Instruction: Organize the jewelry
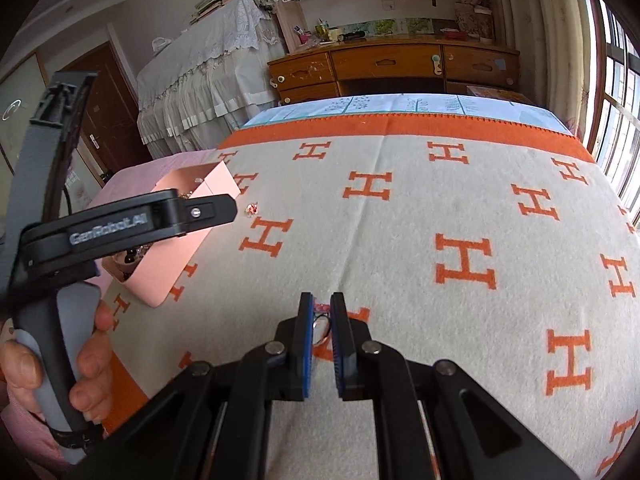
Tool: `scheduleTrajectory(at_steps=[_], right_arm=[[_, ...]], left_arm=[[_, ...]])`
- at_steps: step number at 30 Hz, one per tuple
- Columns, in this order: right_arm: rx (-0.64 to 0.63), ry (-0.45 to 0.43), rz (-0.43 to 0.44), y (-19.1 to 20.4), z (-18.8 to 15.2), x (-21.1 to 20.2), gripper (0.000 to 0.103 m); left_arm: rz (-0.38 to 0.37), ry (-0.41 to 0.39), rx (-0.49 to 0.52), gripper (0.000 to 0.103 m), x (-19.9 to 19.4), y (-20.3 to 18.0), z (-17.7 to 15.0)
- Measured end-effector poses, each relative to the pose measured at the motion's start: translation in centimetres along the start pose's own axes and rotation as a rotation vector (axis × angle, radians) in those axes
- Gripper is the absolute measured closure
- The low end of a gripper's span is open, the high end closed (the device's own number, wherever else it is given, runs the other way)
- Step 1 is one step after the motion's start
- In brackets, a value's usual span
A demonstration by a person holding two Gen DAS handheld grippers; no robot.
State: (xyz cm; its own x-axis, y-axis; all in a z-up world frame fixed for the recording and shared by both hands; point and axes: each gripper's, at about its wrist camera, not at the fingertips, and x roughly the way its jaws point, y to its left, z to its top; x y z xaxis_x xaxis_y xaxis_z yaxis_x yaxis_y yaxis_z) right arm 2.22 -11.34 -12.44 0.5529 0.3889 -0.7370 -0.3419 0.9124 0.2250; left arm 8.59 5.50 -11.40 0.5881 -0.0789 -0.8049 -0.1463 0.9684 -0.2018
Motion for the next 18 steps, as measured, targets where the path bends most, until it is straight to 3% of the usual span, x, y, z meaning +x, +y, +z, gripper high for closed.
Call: scheduleTrajectory(at_steps=[2, 4, 9, 10, 12, 13, 14, 15, 18], right_arm=[[0.005, -0.012, 0.017, -0.2, 0.4, 0.0, 0.095], [0.013, -0.013, 0.038, -0.5, 0.6, 0.1, 0.095], [0.031, -0.007, 0.080, -1.4, 0.7, 0.5, 0.095], [0.037, -0.007, 0.088, -1.6, 0.7, 0.5, 0.095], [0.051, -0.002, 0.103, -2.0, 0.8, 0.8, 0.095], [0.059, 0.001, 0.109, -2.2, 0.8, 0.9, 0.095], [0.064, 0.002, 0.113, -2.3, 0.8, 1.0, 0.095], [0.069, 0.004, 0.117, -2.5, 0.7, 1.1, 0.095], [0.087, 0.002, 0.127, -3.1, 0.8, 1.2, 0.095]], left_arm=[[0.030, 0.038, -0.004, 0.048, 1.6, -0.4, 0.8], [0.048, 0.061, -0.017, 0.051, 2.9, -0.5, 1.2], [0.137, 0.034, 0.003, 0.052, 4.1, -1.3, 1.7], [0.165, 0.033, 0.011, 0.056, 4.3, -1.4, 1.7], [0.224, 0.032, 0.048, 0.070, 4.7, -1.9, 1.6], [0.211, 0.057, 0.058, 0.090, 5.2, -2.0, 1.5], [0.186, 0.109, 0.053, 0.094, 5.9, -1.8, 1.6], [0.209, 0.074, 0.064, 0.094, 5.8, -2.1, 1.5], [0.261, 0.080, 0.124, 0.095, 6.7, -3.1, 1.0]])
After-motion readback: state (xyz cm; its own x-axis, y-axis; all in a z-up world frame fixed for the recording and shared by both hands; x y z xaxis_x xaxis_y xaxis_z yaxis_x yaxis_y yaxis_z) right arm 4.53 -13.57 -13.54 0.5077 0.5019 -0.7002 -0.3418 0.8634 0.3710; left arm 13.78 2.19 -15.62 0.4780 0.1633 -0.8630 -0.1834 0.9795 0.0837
